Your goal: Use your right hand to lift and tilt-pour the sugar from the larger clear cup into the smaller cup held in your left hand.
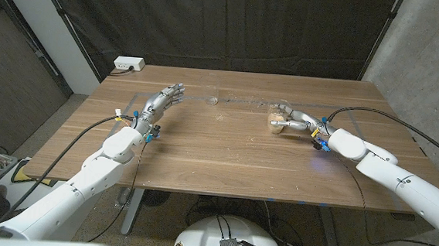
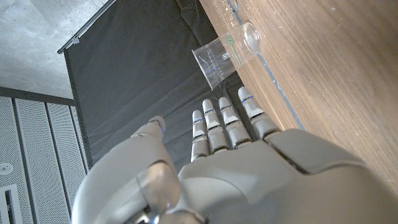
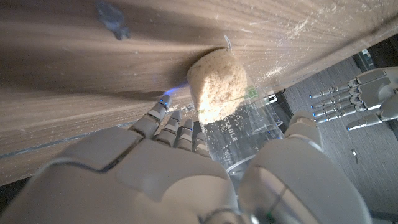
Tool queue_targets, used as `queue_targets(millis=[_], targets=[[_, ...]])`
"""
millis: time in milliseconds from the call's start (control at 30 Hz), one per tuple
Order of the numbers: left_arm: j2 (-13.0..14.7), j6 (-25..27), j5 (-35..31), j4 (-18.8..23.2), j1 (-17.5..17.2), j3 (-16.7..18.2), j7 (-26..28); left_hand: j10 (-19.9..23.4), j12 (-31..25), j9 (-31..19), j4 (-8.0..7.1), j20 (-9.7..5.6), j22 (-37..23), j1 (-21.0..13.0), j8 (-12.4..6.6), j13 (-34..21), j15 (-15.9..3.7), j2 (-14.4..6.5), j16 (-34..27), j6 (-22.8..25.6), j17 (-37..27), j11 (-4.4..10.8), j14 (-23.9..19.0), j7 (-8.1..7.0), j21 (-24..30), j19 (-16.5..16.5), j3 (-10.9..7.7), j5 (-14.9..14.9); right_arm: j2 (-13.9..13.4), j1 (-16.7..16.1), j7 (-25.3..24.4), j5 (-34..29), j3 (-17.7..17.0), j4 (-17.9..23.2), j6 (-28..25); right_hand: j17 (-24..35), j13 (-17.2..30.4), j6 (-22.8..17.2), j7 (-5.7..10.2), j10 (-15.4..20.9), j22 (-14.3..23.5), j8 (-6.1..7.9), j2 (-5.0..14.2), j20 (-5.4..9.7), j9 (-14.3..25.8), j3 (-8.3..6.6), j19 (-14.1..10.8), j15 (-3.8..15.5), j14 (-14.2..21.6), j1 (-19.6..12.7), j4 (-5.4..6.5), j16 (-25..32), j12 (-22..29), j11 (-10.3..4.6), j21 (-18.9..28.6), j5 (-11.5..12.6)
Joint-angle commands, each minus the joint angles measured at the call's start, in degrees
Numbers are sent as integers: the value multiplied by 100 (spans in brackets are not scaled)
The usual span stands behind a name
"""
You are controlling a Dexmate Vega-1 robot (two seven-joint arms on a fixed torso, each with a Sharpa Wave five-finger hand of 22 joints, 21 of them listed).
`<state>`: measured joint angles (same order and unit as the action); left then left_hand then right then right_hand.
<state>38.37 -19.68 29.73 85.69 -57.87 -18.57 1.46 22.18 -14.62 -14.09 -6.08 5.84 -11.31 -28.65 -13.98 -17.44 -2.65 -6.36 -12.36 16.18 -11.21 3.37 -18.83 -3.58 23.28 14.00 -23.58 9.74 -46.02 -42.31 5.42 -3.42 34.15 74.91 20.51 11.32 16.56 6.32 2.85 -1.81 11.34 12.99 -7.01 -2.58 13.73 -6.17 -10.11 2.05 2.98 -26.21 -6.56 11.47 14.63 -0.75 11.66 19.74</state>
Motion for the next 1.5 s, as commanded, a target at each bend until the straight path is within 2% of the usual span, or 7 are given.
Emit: queue_targets(millis=[33,500,733,900,1167,1300,1500], targets=[[-28,-17,70,-236,162,-44,-151,49,-1,-21,31,17,-29,3,-13,-9,-242,-17,23,40,-14,16,-50,22,-2,16,-31,22,462,14,-392,388,-46,-611,579,36,28,-25,17,65,15,28,81,-33,16,7,-7,261,83,-34,-14,56,55,-13,34,62],[-83,12,68,-467,425,-136,-298,68,-2,-22,27,16,-30,7,-16,-16,-223,-24,24,54,-17,18,-52,25,-6,11,-35,21,1026,-29,-802,748,-79,-1585,1413,236,367,-183,246,391,33,203,481,67,126,-167,-249,445,530,-356,-47,265,448,-233,150,77],[-110,32,66,-561,532,-178,-346,83,-4,-22,24,14,-31,10,-18,-19,-195,-27,25,62,-22,17,-49,29,-7,10,-37,21,1186,-74,-825,903,-74,-1833,1648,366,561,-306,301,485,52,318,592,89,206,-190,-265,540,719,-412,-36,369,639,-331,165,44],[-135,39,76,-628,597,-203,-384,91,-4,-23,22,9,-31,13,-30,-22,-190,-30,23,96,-26,21,-49,30,-7,10,-39,21,1390,-92,-941,976,-74,-2102,1938,589,823,-479,370,641,69,470,781,150,314,-228,-367,723,1038,-479,-16,584,911,-432,203,1],[-169,31,77,-730,677,-244,-436,103,-5,-23,19,11,-32,17,-30,-25,-183,-33,16,99,-32,0,-61,37,-12,-1,-40,21,1839,28,-1033,1155,-77,-2885,2658,1228,1458,-697,443,785,154,745,899,351,562,-193,-678,977,1538,-845,-157,1164,1473,-584,323,-122],[-174,27,69,-760,702,-258,-450,107,-4,-23,19,7,-32,18,-34,-27,-191,-31,13,112,-36,7,-66,41,-13,-1,-40,20,2068,128,-993,1299,-89,-3341,3026,1572,1773,-780,467,826,208,867,914,429,678,-152,-797,1009,1618,-992,-187,1410,1739,-633,382,-167],[-189,8,52,-816,742,-280,-467,112,-3,-22,27,4,-32,16,-31,-30,-194,-13,11,108,-38,14,-71,27,-12,1,-37,20,2203,190,-957,1397,-90,-3593,3207,1878,2052,-834,498,803,256,970,923,467,782,-116,-839,1008,1610,-1132,-203,1599,1950,-651,414,-202]])
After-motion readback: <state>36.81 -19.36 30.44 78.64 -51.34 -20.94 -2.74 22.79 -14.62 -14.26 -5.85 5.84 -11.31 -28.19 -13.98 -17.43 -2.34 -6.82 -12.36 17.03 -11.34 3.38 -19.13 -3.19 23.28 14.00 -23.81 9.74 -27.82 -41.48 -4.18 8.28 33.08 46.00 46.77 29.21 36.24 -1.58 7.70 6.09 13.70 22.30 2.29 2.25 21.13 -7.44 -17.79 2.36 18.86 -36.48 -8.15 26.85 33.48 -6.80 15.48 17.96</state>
